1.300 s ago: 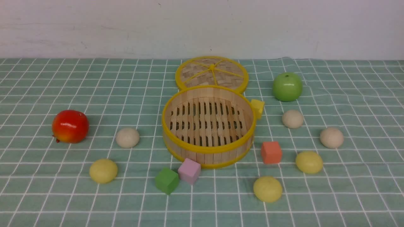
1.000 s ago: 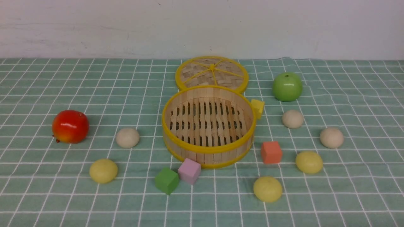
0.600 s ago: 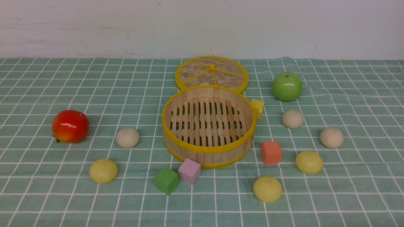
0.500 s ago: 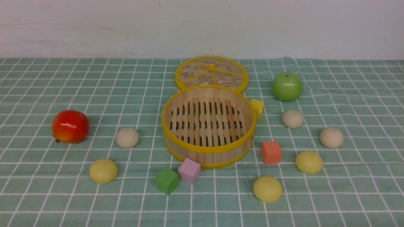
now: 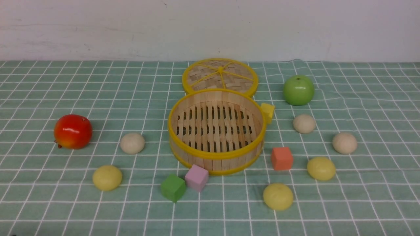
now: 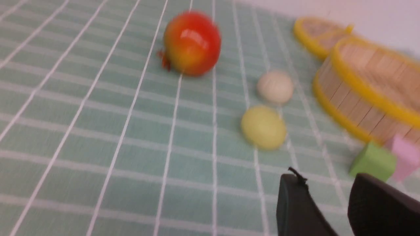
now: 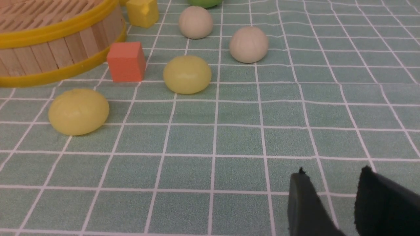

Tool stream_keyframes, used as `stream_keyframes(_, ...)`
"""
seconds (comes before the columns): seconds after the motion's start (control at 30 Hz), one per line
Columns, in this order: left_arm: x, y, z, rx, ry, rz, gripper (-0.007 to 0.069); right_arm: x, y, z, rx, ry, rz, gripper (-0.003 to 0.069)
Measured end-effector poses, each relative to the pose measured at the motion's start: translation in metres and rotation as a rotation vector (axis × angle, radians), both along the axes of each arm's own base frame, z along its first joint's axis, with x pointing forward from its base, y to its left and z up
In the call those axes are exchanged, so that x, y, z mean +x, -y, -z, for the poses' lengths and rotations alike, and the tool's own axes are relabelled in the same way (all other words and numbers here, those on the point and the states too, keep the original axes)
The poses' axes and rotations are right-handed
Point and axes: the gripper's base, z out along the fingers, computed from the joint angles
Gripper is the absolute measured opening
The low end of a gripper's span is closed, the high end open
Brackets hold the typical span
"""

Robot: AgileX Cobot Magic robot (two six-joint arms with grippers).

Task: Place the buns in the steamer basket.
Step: Use the left arm to grab a steamed stuffed bun

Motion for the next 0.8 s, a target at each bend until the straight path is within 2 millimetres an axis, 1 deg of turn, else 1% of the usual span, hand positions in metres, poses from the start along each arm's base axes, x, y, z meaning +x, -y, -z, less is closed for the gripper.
stream_keyframes(0.07,0.001,0.001,-0.008,-0.041,0.088,0.006,0.0238,0.000,0.000,0.000,0.000,0.000,0.000,0.0239)
stream_keyframes(0.1,0.001,0.001,-0.008,-0.044,0.087,0.006,0.0238,0.000,0.000,0.000,0.000,0.000,0.000,0.0239)
stream_keyframes(0.13,0.001,0.001,-0.016,-0.073,0.175,0.008,0.0238,0.000,0.000,0.000,0.000,0.000,0.000,0.0239)
stream_keyframes(0.17,0.001,0.001,-0.016,-0.073,0.175,0.008,0.0238,0.000,0.000,0.000,0.000,0.000,0.000,0.0239)
stream_keyframes(0.2,0.001,0.001,-0.020,-0.077,0.212,0.009,0.0238,0.000,0.000,0.000,0.000,0.000,0.000,0.0239)
stream_keyframes(0.23,0.000,0.001,-0.027,-0.095,0.294,0.011,0.0238,0.000,0.000,0.000,0.000,0.000,0.000,0.0239)
stream_keyframes(0.27,0.000,0.001,-0.028,-0.096,0.303,0.011,0.0238,0.000,0.000,0.000,0.000,0.000,0.000,0.0239)
stream_keyframes(0.3,-0.002,0.001,-0.035,-0.105,0.384,0.013,0.0238,0.000,0.000,0.000,0.000,0.000,0.000,0.0239)
stream_keyframes(0.37,-0.004,0.000,-0.041,-0.112,0.446,0.014,0.0238,0.000,0.000,0.000,0.000,0.000,0.000,0.0239)
stream_keyframes(0.43,-0.004,0.000,-0.045,-0.116,0.463,0.014,0.0238,0.000,0.000,0.000,0.000,0.000,0.000,0.0239)
stream_keyframes(0.53,-0.010,-0.001,-0.079,-0.135,0.518,0.015,0.0238,0.000,0.000,0.000,0.000,0.000,0.000,0.0239)
stream_keyframes(0.57,-0.009,0.000,-0.088,-0.136,0.510,0.015,0.0238,0.000,0.000,0.000,0.000,0.000,0.000,0.0239)
stream_keyframes(0.63,-0.005,0.000,-0.113,-0.134,0.483,0.016,0.0238,0.000,0.000,0.000,0.000,0.000,0.000,0.0239)
stream_keyframes(0.67,-0.005,0.000,-0.122,-0.134,0.485,0.016,0.0238,0.000,0.000,0.000,0.000,0.000,0.000,0.0239)
stream_keyframes(0.7,0.001,0.001,-0.134,-0.128,0.423,0.015,0.0238,0.000,0.000,0.000,0.000,0.000,0.000,0.0239)
stream_keyframes(0.73,0.003,0.001,-0.143,-0.127,0.406,0.016,0.0238,0.000,0.000,0.000,0.000,0.000,0.000,0.0239)
stream_keyframes(0.77,0.011,0.002,-0.151,-0.117,0.313,0.015,0.0238,0.000,0.000,0.000,0.000,0.000,0.000,0.0239)
stream_keyframes(0.8,0.012,0.002,-0.155,-0.117,0.309,0.015,0.0238,0.000,0.000,0.000,0.000,0.000,0.000,0.0239)
